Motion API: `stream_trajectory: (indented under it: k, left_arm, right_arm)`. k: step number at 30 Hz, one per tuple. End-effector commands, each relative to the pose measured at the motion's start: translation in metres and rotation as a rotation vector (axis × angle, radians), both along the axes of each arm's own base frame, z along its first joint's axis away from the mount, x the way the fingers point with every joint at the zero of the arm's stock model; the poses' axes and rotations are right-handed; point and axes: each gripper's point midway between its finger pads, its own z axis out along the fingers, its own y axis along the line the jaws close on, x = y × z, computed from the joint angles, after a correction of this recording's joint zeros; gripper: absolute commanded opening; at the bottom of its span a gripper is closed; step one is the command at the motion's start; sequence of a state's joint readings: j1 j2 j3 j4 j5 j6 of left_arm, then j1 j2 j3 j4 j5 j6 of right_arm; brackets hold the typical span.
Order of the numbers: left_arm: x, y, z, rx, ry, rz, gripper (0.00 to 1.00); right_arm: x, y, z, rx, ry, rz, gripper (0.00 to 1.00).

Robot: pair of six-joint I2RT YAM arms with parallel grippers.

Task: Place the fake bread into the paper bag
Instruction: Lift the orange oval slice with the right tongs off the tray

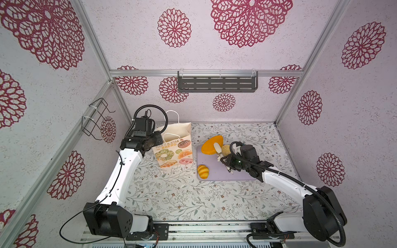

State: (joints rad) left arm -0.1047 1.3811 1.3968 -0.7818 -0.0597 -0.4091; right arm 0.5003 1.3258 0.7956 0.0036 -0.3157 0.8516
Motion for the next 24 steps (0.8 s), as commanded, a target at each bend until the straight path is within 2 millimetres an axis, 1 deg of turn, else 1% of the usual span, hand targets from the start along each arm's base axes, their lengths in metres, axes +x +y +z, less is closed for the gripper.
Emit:
stream_trajectory:
  k: [1, 12, 18, 24]
  left_arm:
    - [0.003, -0.003, 0.008, -0.006, -0.031, -0.008, 0.00]
    - [0.003, -0.003, 0.008, -0.008, -0.033, -0.008, 0.00]
    - [0.004, -0.004, 0.007, -0.012, -0.032, -0.010, 0.00]
    - [0.003, -0.003, 0.010, -0.009, -0.038, -0.009, 0.00]
  right_arm:
    - [0.007, 0.006, 0.043, 0.085, -0.127, 0.000, 0.00]
    - [0.002, 0.014, 0.068, 0.139, -0.180, 0.018, 0.00]
    - [-0.002, 0.019, 0.087, 0.190, -0.254, 0.036, 0.00]
    - [-0.005, 0.022, 0.095, 0.198, -0.289, 0.048, 0.00]
